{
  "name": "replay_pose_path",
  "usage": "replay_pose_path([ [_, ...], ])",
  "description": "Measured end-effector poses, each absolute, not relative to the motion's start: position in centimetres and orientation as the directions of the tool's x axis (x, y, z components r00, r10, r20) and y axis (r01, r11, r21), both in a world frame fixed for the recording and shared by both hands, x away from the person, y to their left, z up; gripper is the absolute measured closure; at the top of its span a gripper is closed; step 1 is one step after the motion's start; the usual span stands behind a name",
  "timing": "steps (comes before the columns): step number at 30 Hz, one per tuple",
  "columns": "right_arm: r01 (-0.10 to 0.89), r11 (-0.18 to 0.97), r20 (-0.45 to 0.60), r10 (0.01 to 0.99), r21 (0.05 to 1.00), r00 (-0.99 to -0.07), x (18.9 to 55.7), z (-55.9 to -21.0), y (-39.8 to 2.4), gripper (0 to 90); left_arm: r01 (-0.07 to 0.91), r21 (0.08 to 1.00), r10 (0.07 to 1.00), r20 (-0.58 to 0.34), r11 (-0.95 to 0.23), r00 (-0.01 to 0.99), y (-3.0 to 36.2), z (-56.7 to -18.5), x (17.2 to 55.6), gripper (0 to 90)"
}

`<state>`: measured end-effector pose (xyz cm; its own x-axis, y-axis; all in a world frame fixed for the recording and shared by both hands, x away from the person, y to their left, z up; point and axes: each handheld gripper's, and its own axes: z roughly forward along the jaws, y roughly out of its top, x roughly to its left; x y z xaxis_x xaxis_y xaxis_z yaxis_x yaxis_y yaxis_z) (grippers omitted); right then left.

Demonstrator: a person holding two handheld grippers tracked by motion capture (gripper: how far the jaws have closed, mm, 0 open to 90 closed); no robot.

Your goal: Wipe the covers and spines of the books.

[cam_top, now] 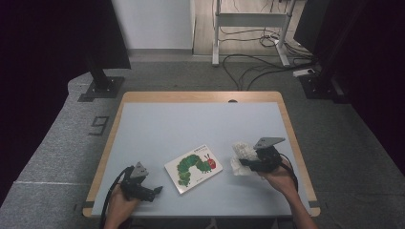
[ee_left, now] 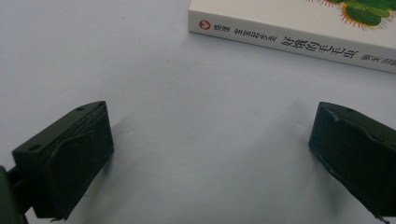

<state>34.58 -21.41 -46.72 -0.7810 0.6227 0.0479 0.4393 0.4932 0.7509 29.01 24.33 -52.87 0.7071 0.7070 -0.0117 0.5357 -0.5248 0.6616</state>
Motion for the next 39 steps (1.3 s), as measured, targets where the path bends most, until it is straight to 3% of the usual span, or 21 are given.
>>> replay_pose_path([
  [20, 0.367, 0.551, 0.018, 0.537, 0.750, -0.844, 36.0, -46.8, -15.1, 57.0, 0.536, 0.662, 0.707, -0.012, -0.524, 0.707, 24.3, -52.9, 29.0, 0.0],
  [39, 0.390, 0.594, 0.009, 0.541, 0.704, -0.841, 36.9, -50.7, -13.5, 56.6, 0.536, 0.662, 0.707, -0.012, -0.525, 0.707, 24.3, -52.9, 29.0, 0.0],
])
